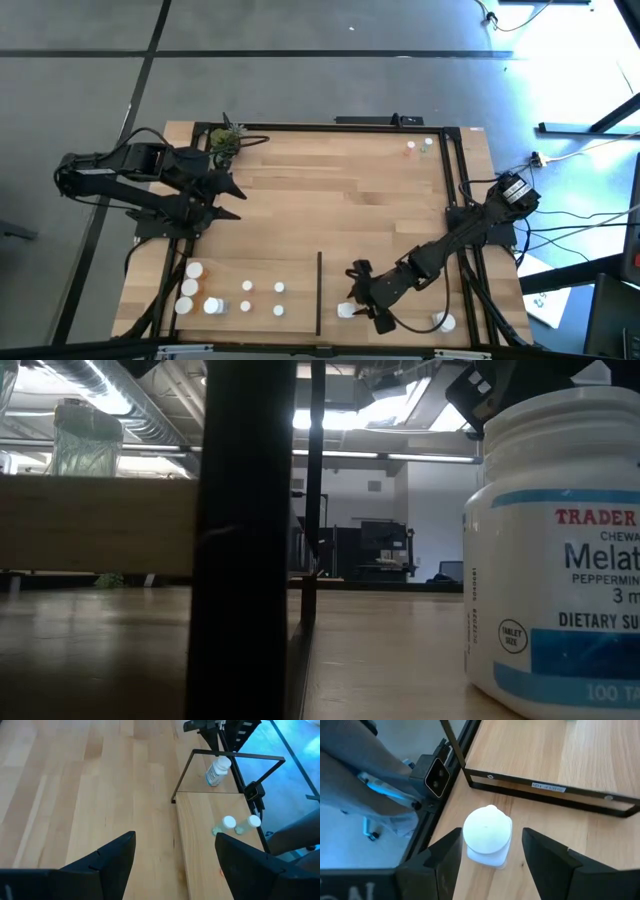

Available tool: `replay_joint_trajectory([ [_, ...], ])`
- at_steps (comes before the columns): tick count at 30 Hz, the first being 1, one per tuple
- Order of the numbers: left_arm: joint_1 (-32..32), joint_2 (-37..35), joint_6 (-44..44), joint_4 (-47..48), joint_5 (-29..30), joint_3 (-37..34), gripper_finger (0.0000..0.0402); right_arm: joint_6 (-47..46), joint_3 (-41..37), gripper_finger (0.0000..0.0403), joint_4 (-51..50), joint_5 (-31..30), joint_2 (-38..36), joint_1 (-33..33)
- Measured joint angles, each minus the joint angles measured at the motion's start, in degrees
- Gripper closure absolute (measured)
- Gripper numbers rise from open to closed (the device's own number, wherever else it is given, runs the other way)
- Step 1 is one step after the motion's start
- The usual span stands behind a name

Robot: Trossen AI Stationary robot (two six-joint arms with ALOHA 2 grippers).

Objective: Pick and place medicine bottles onto shelf by color
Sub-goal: Put the left big white pill bottle on the shelf aligned with the other big white pill bottle

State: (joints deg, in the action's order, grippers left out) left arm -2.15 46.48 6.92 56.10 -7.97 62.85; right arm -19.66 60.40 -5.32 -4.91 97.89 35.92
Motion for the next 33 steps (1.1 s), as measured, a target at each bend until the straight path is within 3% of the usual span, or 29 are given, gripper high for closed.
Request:
replay_joint_trajectory([
  [23,0.0,0.0,0.03,0.0,0.0,0.0,0.0134,-5.56,0.02,0.0193,-0.16,0.02,-0.04,-0.18],
  [33,0.0,0.01,0.02,0.0,0.0,0.0,0.0134,-6.17,0.02,0.0149,1.25,-0.03,-0.04,-0.92],
])
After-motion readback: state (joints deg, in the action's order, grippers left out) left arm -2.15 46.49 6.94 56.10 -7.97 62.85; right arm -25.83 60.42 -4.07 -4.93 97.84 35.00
